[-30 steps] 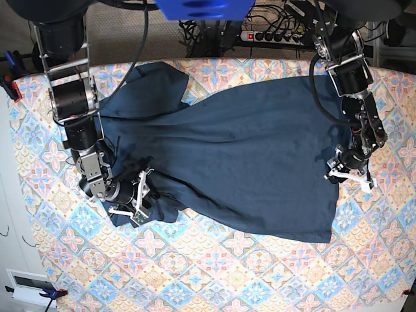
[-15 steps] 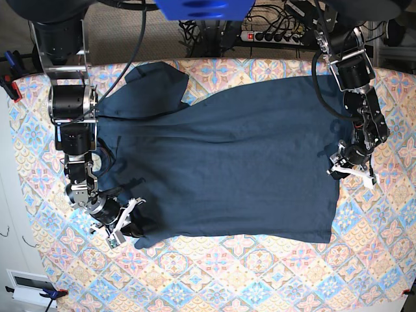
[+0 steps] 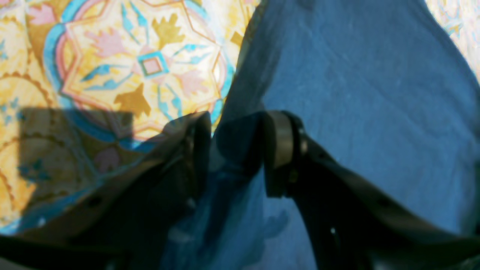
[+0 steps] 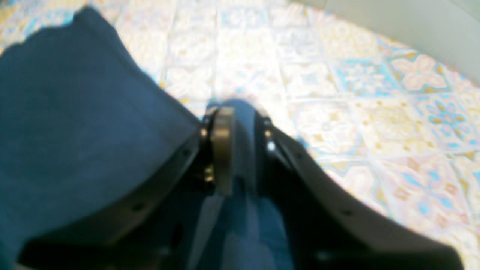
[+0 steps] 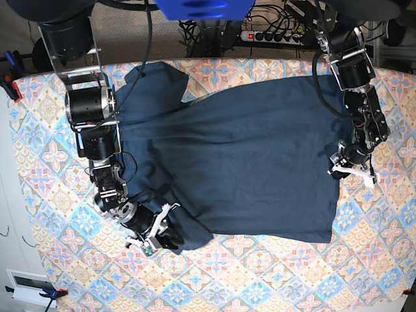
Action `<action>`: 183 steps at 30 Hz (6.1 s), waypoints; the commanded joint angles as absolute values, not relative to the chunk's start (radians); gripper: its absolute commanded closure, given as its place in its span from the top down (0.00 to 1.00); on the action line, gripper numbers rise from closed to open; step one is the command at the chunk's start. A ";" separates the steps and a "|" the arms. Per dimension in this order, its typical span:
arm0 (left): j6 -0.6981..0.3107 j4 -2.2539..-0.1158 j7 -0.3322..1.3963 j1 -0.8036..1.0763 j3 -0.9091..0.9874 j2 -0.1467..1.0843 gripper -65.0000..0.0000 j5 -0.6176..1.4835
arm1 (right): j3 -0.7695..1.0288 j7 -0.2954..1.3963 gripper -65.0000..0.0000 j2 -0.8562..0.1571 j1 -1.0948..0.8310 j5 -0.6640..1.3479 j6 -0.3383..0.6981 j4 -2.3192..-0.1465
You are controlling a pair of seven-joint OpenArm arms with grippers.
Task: Layout the t-shirt on the table in an organized manner, then fold the t-shirt properly
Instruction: 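Pull the shirt's hem corner outward with the right gripper, then grasp the shirt's shoulder corners with both grippers, then pull the shoulder corner with the left gripper away from the right gripper, then release the left gripper and regrasp the shirt side edge lower down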
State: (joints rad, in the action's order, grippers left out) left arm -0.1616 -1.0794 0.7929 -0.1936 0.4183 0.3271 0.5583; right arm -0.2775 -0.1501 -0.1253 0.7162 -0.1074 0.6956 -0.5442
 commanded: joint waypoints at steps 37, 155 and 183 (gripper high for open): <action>-0.165 -1.825 1.194 0.567 0.667 0.483 0.34 0.918 | 0.274 0.654 0.24 -0.354 -0.142 0.275 0.698 -1.794; -0.206 -1.474 1.096 0.108 0.558 0.437 0.78 0.891 | 0.268 0.659 0.24 -0.351 -0.381 0.298 0.698 -1.863; -0.214 -1.613 1.049 0.199 0.512 0.407 0.27 0.834 | 0.269 0.659 0.24 -0.351 -0.378 0.298 0.698 -1.862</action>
State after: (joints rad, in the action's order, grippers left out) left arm -0.2092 -1.5925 1.0630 0.2039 0.5018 0.3927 0.8215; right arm 0.2626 0.6815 -0.3355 -0.3843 0.2859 0.7025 -1.8458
